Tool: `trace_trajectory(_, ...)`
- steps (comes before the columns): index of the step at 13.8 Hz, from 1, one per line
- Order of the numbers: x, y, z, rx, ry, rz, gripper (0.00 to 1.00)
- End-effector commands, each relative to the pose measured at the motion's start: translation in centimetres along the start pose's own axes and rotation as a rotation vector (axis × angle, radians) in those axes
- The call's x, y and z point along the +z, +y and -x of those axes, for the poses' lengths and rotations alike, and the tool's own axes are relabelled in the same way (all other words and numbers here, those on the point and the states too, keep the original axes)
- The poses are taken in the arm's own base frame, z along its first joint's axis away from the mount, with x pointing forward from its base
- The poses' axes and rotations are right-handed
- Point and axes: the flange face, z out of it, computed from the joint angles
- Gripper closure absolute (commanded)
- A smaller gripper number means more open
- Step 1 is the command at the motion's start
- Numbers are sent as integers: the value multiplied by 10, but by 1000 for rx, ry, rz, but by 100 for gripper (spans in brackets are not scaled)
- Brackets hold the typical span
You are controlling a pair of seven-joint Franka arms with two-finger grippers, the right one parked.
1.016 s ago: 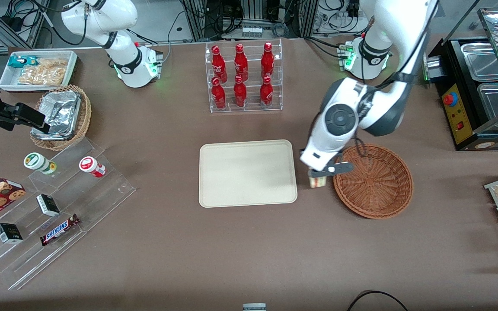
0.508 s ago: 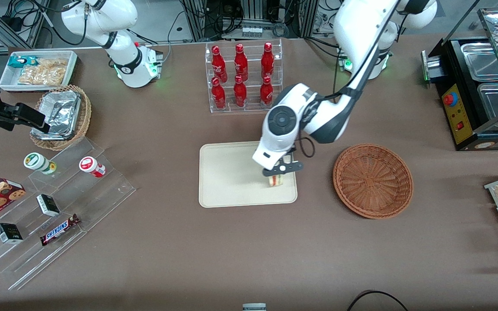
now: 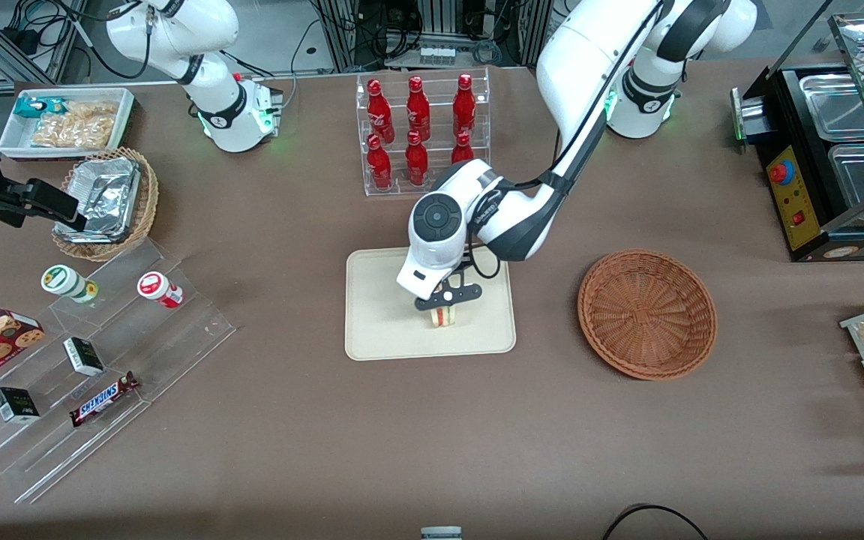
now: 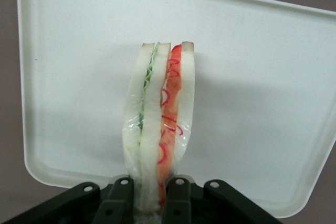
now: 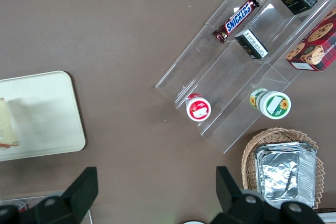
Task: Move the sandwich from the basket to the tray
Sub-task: 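Carry the sandwich with the left gripper over the cream tray, then lower the sandwich onto the tray and open the left gripper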
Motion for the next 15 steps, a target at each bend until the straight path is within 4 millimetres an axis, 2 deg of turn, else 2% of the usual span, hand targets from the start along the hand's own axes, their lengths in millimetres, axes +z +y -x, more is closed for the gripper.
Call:
trace_trajectory(1,12,16,9,4,10,-4,94)
trace_trajectory(7,29,20,8,-1,44,-2,92)
trace_trajectory(8,31,20,8,-1,47,0,82)
trace_trajectory(9,32,22,11,1,48,2,38)
trace_trajectory(10,29,24,15,2,51,3,1)
trace_trajectory(12,17,23,14,23,77,-4,0)
trace_trajectory(15,-20,18,17,68,161,-58,0)
